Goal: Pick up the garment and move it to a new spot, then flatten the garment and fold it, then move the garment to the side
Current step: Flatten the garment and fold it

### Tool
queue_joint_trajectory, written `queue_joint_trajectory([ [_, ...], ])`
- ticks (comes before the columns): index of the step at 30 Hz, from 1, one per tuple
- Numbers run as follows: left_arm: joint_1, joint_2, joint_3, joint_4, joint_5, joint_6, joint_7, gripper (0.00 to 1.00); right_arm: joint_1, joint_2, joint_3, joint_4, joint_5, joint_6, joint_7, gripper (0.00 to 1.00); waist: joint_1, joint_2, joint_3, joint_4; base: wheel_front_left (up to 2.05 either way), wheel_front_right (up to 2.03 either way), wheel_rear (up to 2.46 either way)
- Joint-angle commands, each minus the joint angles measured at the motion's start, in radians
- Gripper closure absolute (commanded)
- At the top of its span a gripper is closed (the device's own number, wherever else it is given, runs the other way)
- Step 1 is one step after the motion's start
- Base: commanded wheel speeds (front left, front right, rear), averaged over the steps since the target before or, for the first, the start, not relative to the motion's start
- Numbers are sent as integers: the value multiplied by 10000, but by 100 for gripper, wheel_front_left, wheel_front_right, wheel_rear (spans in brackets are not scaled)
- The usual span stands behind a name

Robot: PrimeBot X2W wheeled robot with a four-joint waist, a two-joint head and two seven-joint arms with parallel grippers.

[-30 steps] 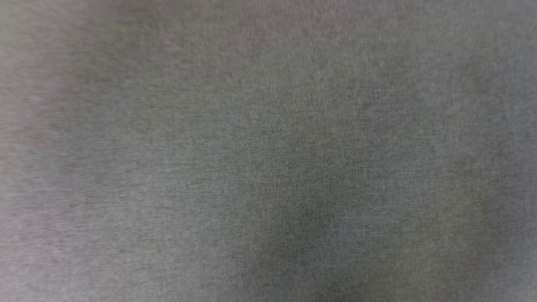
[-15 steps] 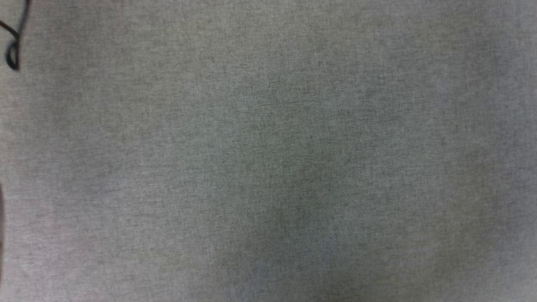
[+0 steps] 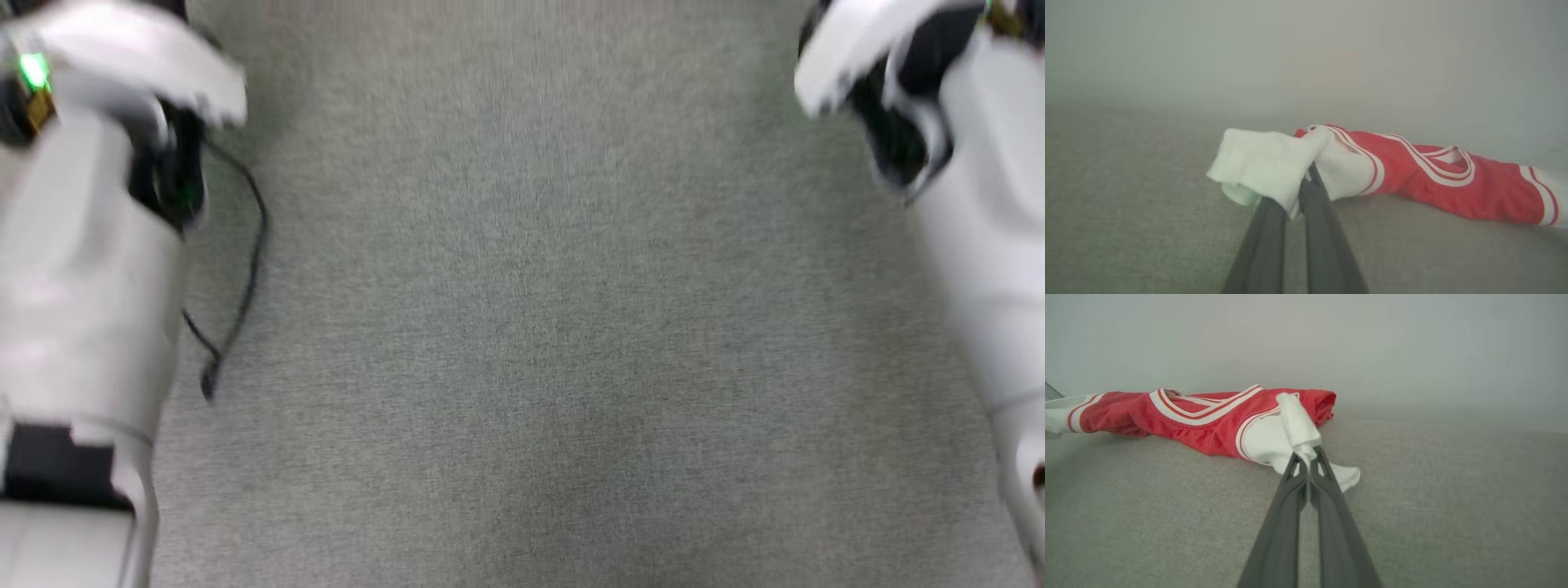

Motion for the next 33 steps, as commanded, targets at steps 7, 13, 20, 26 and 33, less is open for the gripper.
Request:
queue_joint_trajectory([
  [7,3551,135,757,-1882,125,-18,-148,100,3204,-861,772,-1211,827,-7,-454,100,0,0,-2213,88,0,0,0],
  [13,6664,-11,1372,-4406,484,330,-153,100,5839,-1576,517,-2821,1002,-7,-220,100,0,0,-3265,200,0,0,0],
  [20,9538,115,1521,-6559,421,1021,103,100,8785,-1889,-826,-5017,571,-7,887,100,0,0,-3988,208,0,0,0],
  [26,11889,318,1544,-8806,373,1916,923,100,12105,-1265,-2811,-7819,-335,-7,2963,100,0,0,-4366,456,0,0,0],
  [33,13522,423,1556,-10138,348,2680,1568,100,14965,-75,-3967,-10112,-1392,-7,5508,100,0,0,-4455,694,0,0,0],
])
